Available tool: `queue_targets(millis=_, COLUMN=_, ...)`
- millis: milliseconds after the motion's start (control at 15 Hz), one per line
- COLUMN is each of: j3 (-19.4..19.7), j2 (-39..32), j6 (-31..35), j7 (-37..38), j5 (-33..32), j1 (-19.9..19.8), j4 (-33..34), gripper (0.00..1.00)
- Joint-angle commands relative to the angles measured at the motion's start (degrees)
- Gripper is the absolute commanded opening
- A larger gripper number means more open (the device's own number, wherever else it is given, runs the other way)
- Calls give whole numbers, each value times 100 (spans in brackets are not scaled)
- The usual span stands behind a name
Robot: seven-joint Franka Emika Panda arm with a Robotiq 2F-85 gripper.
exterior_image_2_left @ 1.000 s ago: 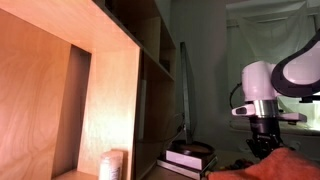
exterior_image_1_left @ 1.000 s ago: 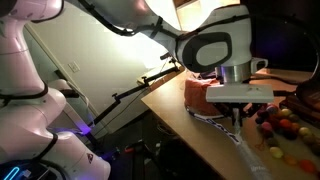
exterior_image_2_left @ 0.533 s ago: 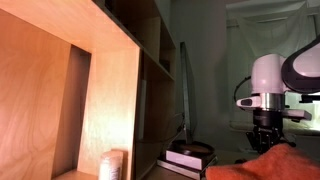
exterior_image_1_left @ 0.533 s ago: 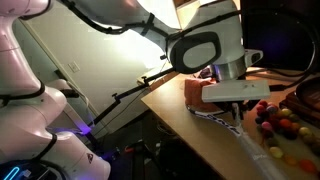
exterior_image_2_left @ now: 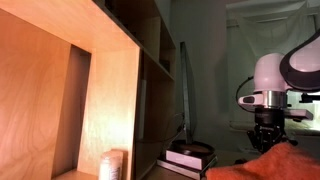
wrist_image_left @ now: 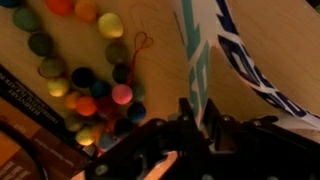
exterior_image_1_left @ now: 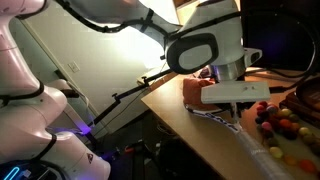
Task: Put the towel on the tennis racket then move the racket to the left
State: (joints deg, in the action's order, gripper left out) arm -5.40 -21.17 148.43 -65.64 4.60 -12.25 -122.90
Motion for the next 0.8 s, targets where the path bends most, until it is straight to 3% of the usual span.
queue_targets(millis=0, j3=-101, j2=287, j6=115, j7=-327, j5=346, j1=-139, j4=-234, gripper=13)
queue_targets(millis=733, j3=125, j2=-327, j6=-451, j7=251, j5=11, j1=238, j4=401, gripper=11)
